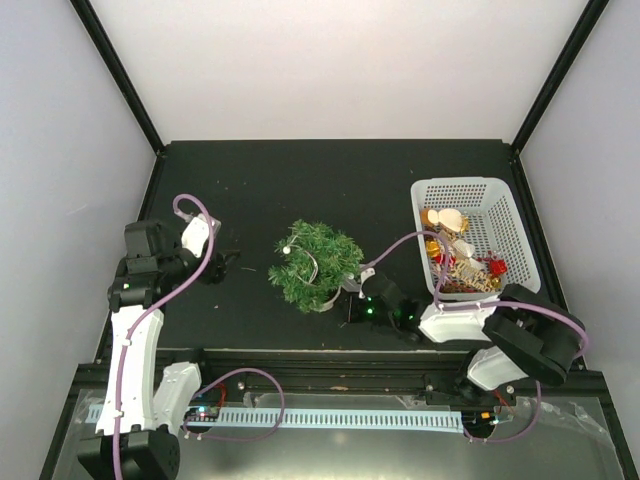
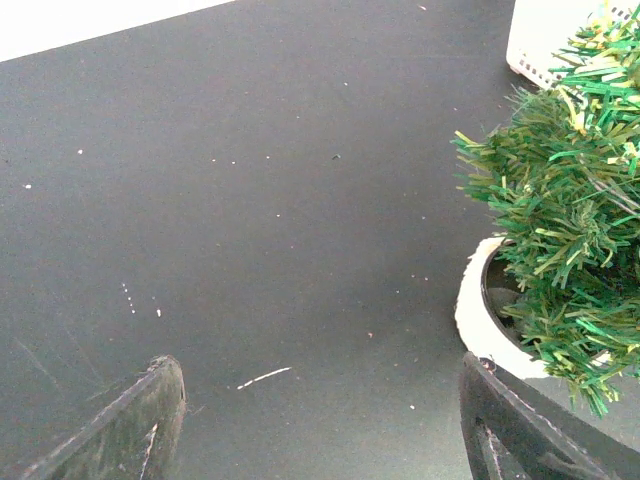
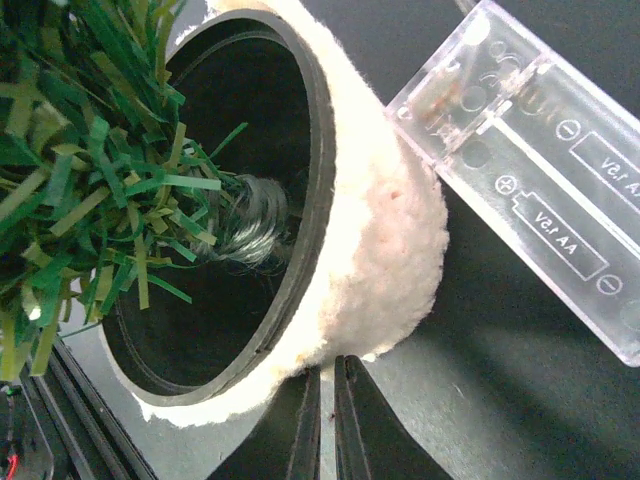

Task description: Decorate the small christmas tree

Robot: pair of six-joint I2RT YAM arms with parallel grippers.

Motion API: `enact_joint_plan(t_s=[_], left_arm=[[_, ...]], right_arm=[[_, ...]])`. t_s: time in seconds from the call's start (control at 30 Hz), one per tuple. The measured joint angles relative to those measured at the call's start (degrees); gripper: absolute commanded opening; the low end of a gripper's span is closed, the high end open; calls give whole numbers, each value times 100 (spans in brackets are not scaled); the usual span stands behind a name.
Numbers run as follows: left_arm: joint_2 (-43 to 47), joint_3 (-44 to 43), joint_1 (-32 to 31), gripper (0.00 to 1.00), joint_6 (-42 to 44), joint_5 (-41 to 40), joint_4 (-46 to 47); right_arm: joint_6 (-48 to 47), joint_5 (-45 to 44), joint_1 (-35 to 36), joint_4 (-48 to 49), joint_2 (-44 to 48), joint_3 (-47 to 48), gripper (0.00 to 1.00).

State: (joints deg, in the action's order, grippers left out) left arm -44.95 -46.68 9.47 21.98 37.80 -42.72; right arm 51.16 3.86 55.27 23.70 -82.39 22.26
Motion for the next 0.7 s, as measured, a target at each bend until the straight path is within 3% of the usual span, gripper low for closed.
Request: enact_joint_plan(t_s=[0.37, 0.7], left_arm=[[-2, 0, 96, 76, -52, -111, 87], [-2, 0, 109, 76, -125, -313, 125]], right_arm=[[7, 118, -472, 11, -284, 382, 12], [-437, -833, -645, -1912, 11, 1582, 20]])
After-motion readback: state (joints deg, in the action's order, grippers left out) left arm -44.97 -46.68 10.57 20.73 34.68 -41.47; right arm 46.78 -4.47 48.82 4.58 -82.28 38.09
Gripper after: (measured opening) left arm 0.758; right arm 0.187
